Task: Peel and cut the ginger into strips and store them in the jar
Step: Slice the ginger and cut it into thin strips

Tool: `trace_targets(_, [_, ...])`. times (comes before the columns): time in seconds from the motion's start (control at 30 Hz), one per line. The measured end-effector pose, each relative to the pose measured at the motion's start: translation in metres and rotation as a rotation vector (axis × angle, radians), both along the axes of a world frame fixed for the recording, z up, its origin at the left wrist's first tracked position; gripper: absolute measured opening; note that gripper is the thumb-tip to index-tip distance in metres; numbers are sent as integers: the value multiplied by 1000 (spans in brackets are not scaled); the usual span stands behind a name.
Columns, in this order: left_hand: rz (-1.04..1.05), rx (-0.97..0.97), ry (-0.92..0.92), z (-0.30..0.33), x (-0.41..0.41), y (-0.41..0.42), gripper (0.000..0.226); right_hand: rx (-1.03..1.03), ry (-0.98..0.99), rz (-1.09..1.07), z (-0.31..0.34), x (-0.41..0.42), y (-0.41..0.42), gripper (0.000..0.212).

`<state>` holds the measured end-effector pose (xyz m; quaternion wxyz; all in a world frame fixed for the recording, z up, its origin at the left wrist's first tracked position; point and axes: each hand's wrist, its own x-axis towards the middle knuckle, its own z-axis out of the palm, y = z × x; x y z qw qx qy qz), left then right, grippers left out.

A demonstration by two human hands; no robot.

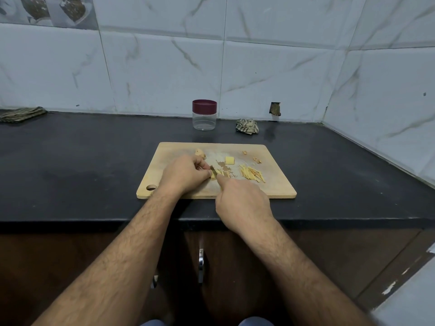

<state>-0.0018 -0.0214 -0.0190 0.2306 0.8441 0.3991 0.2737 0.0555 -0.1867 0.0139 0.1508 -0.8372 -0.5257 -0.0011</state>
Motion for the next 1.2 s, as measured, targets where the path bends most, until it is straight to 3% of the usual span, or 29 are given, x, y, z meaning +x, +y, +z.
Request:
trace_targets(0.3, [18,13,29,1,-1,-3,19,-33,-63,-7,0,-3,6,40])
trace_targets(0.83, [17,16,32,2,-1,-5,17,-76,-68,20,-5,-11,-24,46])
trace_targets(1.03, [-45,-63,15,3,-5,-1,4,-39,-29,-15,-4,-7,-21,59])
trace_targets(1.2, [-56,-77,-6,3,-5,-1,10,-12,-9,-28,-2,-3,-18,55])
